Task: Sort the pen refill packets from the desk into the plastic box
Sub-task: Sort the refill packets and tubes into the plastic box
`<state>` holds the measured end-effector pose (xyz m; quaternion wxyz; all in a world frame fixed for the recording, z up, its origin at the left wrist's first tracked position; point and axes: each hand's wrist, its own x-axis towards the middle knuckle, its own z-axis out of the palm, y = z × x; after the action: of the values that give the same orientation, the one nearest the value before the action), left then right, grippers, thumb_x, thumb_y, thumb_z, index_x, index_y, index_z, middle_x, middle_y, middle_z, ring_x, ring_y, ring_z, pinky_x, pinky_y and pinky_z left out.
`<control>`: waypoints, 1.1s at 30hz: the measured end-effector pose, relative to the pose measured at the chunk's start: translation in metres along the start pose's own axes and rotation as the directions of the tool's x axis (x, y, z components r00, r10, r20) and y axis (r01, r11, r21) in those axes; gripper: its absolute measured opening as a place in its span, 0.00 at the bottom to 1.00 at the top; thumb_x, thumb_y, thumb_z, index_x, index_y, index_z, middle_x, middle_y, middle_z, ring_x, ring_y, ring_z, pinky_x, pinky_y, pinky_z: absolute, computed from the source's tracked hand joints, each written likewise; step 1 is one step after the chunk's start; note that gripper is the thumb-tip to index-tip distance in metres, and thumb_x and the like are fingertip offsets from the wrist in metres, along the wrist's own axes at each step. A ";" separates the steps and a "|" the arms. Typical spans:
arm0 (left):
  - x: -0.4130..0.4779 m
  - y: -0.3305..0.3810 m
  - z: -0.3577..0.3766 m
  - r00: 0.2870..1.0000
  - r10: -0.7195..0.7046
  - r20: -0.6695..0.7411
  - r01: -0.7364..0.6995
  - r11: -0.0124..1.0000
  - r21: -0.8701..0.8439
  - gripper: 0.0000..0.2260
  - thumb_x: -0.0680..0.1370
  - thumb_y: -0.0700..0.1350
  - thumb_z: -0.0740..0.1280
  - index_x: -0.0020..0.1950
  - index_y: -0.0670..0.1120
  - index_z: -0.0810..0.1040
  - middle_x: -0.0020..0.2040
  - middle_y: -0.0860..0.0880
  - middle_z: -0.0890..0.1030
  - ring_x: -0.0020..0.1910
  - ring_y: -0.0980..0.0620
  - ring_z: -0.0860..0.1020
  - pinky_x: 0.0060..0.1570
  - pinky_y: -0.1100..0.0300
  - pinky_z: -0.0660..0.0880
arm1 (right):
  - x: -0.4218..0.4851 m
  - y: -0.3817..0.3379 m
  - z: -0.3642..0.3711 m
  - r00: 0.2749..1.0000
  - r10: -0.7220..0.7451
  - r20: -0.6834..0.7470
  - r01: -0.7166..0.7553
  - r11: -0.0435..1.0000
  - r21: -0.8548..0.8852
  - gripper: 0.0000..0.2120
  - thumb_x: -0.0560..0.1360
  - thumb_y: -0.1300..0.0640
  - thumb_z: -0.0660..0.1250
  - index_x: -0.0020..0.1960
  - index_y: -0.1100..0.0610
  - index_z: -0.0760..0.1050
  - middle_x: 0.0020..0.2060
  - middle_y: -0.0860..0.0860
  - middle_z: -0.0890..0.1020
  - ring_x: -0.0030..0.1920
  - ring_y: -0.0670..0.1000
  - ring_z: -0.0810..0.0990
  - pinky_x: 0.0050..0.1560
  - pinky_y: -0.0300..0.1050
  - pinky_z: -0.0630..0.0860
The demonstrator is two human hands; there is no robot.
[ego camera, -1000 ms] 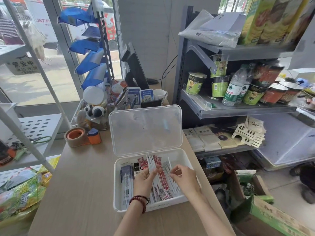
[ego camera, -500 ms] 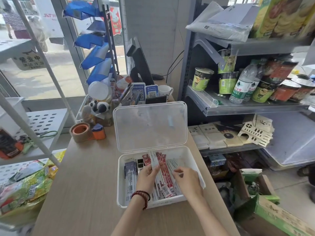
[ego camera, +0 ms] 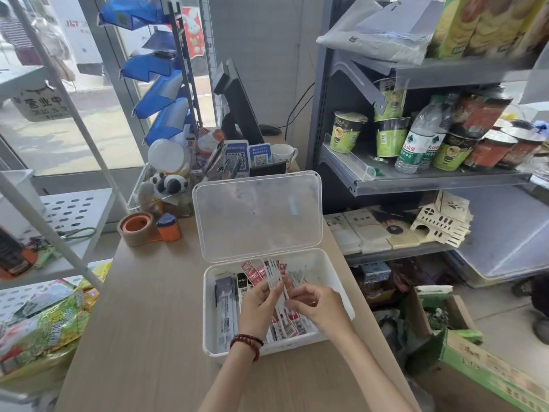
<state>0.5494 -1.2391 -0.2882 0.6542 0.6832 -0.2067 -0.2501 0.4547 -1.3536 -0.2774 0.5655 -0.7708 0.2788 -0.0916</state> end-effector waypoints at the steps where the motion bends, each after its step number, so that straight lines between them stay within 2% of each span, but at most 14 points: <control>1: 0.000 -0.001 0.000 1.000 -0.004 -0.019 0.004 1.000 0.003 0.08 0.78 0.44 0.64 0.51 0.44 0.82 0.31 0.56 0.81 0.26 0.61 0.74 0.25 0.71 0.68 | 0.001 0.001 0.000 1.000 -0.009 -0.018 0.009 1.000 -0.016 0.08 0.70 0.52 0.76 0.48 0.50 0.82 0.40 0.44 0.86 0.42 0.39 0.84 0.45 0.33 0.77; 3: 0.001 -0.005 -0.002 0.997 -0.020 -0.077 0.018 1.000 -0.019 0.09 0.77 0.47 0.65 0.52 0.47 0.82 0.38 0.54 0.84 0.31 0.52 0.77 0.29 0.63 0.74 | 0.003 0.005 -0.001 0.997 -0.020 -0.081 0.016 0.999 -0.051 0.07 0.71 0.52 0.75 0.48 0.50 0.82 0.40 0.43 0.86 0.42 0.37 0.82 0.45 0.30 0.76; 5: 0.000 -0.005 -0.005 0.993 -0.062 -0.100 0.057 0.997 -0.059 0.10 0.76 0.50 0.65 0.53 0.50 0.82 0.46 0.51 0.85 0.40 0.44 0.81 0.40 0.47 0.80 | 0.007 0.009 0.000 0.986 -0.020 -0.163 0.004 0.995 -0.101 0.06 0.73 0.52 0.74 0.49 0.51 0.82 0.41 0.43 0.85 0.42 0.36 0.82 0.44 0.27 0.75; 7: -0.001 -0.002 -0.006 0.990 -0.094 -0.106 0.082 0.991 -0.108 0.08 0.76 0.49 0.66 0.52 0.52 0.82 0.48 0.51 0.85 0.47 0.46 0.83 0.49 0.38 0.77 | 0.011 0.012 0.003 0.972 -0.014 -0.233 -0.033 0.980 -0.198 0.06 0.74 0.53 0.73 0.50 0.52 0.81 0.41 0.43 0.84 0.41 0.37 0.81 0.45 0.29 0.77; 12: -0.002 0.003 -0.005 0.990 -0.095 -0.103 0.082 0.988 -0.129 0.05 0.75 0.49 0.65 0.47 0.52 0.81 0.47 0.52 0.85 0.45 0.50 0.84 0.51 0.31 0.73 | 0.015 0.016 0.016 0.935 0.032 -0.354 -0.202 0.866 -0.457 0.05 0.76 0.57 0.69 0.52 0.52 0.80 0.43 0.47 0.84 0.41 0.45 0.81 0.39 0.40 0.79; 17: -0.001 0.001 -0.005 0.987 -0.104 -0.121 0.094 0.992 -0.088 0.07 0.77 0.51 0.63 0.47 0.58 0.81 0.48 0.52 0.85 0.45 0.47 0.81 0.48 0.30 0.74 | 0.021 0.029 0.019 0.911 0.109 -0.397 -0.323 0.788 -0.525 0.11 0.76 0.64 0.64 0.53 0.52 0.80 0.46 0.49 0.83 0.41 0.49 0.80 0.39 0.44 0.81; 19: 0.001 -0.002 -0.005 0.985 -0.112 -0.133 0.099 0.990 -0.099 0.07 0.78 0.49 0.63 0.46 0.56 0.81 0.49 0.52 0.85 0.46 0.49 0.83 0.49 0.32 0.74 | 0.022 0.032 0.019 0.923 0.109 -0.369 -0.306 0.790 -0.532 0.10 0.76 0.63 0.65 0.54 0.53 0.80 0.48 0.50 0.83 0.43 0.49 0.81 0.40 0.44 0.81; 21: 0.001 -0.001 -0.005 0.985 -0.093 -0.148 0.086 0.995 -0.055 0.08 0.77 0.52 0.63 0.47 0.57 0.82 0.49 0.53 0.85 0.45 0.50 0.82 0.46 0.39 0.78 | 0.021 0.028 0.018 0.930 0.085 -0.356 -0.267 0.823 -0.501 0.06 0.77 0.58 0.68 0.53 0.52 0.81 0.46 0.48 0.84 0.43 0.48 0.82 0.42 0.45 0.81; 22: 0.001 -0.002 -0.006 0.986 -0.077 -0.150 0.072 0.997 -0.037 0.08 0.76 0.54 0.63 0.47 0.57 0.82 0.48 0.53 0.85 0.41 0.51 0.81 0.40 0.47 0.78 | 0.020 0.025 0.016 0.935 0.061 -0.348 -0.231 0.851 -0.472 0.04 0.77 0.55 0.68 0.51 0.51 0.81 0.44 0.47 0.84 0.42 0.46 0.82 0.42 0.45 0.81; 24: 0.001 -0.002 -0.006 0.987 -0.048 -0.156 0.047 0.999 -0.013 0.11 0.75 0.56 0.63 0.49 0.55 0.82 0.42 0.50 0.84 0.27 0.53 0.71 0.27 0.60 0.68 | 0.016 0.017 0.013 0.953 0.003 -0.305 -0.128 0.912 -0.390 0.07 0.76 0.47 0.68 0.47 0.50 0.80 0.40 0.43 0.83 0.41 0.42 0.82 0.43 0.43 0.81; 26: 0.001 -0.001 -0.006 0.989 -0.048 -0.140 0.046 0.999 -0.014 0.09 0.76 0.53 0.64 0.50 0.54 0.82 0.34 0.48 0.78 0.23 0.54 0.62 0.23 0.62 0.62 | 0.008 0.006 0.010 0.979 -0.010 -0.204 -0.054 0.950 -0.309 0.12 0.74 0.39 0.67 0.46 0.46 0.80 0.37 0.40 0.83 0.40 0.39 0.81 0.44 0.40 0.80; 28: 0.000 -0.001 -0.005 0.993 -0.031 -0.112 0.029 0.999 -0.017 0.09 0.77 0.50 0.65 0.51 0.51 0.83 0.27 0.51 0.74 0.21 0.55 0.62 0.20 0.64 0.62 | 0.000 -0.001 0.008 0.996 0.006 -0.086 -0.031 0.954 -0.299 0.13 0.71 0.34 0.66 0.46 0.41 0.80 0.38 0.36 0.83 0.40 0.35 0.81 0.43 0.37 0.78; 31: -0.003 0.006 -0.003 0.998 0.005 -0.062 -0.007 1.000 -0.025 0.06 0.77 0.43 0.66 0.50 0.44 0.82 0.24 0.56 0.77 0.19 0.61 0.66 0.20 0.69 0.64 | -0.004 -0.006 0.007 0.999 0.015 -0.033 -0.025 0.949 -0.315 0.09 0.70 0.35 0.69 0.46 0.38 0.79 0.39 0.32 0.83 0.40 0.33 0.80 0.43 0.37 0.77; 33: -0.004 0.008 -0.002 0.999 0.006 -0.044 -0.007 1.000 -0.028 0.04 0.75 0.40 0.68 0.42 0.44 0.81 0.22 0.57 0.74 0.21 0.62 0.66 0.22 0.73 0.63 | -0.003 -0.006 0.006 0.999 0.012 -0.034 -0.021 0.955 -0.296 0.09 0.69 0.35 0.70 0.44 0.39 0.80 0.39 0.32 0.83 0.40 0.34 0.81 0.45 0.40 0.79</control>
<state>0.5484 -1.2357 -0.2802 0.6690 0.6785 -0.1909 -0.2358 0.4568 -1.3462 -0.2735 0.4398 -0.8429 0.3047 -0.0564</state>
